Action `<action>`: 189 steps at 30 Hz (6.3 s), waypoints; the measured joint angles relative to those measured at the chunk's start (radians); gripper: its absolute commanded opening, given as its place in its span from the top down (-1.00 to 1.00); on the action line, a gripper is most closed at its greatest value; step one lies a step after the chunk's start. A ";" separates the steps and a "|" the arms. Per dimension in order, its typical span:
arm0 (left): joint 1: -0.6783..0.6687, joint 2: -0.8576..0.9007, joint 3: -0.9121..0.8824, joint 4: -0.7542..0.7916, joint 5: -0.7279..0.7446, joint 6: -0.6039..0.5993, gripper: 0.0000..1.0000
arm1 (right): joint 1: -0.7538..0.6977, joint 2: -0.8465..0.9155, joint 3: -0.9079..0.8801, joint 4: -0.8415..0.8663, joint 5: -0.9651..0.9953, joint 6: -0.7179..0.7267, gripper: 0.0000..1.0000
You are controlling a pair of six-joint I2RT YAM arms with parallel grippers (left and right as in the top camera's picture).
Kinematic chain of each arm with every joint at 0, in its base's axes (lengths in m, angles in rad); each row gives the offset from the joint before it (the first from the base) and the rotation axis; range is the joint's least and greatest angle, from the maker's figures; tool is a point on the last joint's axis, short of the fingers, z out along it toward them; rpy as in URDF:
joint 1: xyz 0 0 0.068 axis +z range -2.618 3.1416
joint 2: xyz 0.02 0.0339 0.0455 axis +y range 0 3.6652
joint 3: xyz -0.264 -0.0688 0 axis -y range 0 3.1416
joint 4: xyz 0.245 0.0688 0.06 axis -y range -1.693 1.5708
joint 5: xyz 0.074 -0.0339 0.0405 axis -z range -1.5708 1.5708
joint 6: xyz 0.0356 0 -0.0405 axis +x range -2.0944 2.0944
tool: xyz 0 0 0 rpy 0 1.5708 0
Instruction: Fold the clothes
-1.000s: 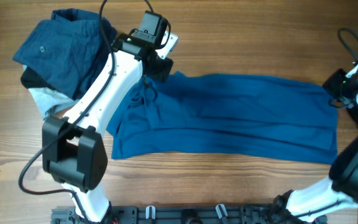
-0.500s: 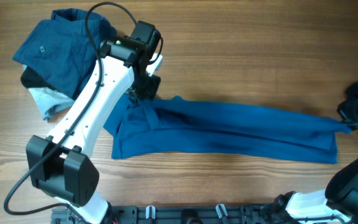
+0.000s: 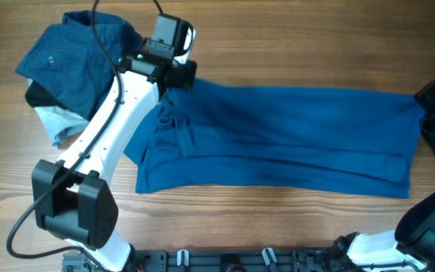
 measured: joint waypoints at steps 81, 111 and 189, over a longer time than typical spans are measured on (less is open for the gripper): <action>0.133 0.133 0.069 0.286 0.262 0.000 0.92 | 0.000 0.000 -0.001 -0.007 -0.151 -0.054 0.91; 0.133 0.126 0.074 -0.635 0.266 0.013 0.33 | -0.003 0.000 -0.001 -0.299 0.287 0.034 -0.96; 0.260 -0.125 0.184 -0.613 0.266 -0.003 -0.51 | 0.860 0.069 -0.195 -0.349 -0.270 -0.324 0.91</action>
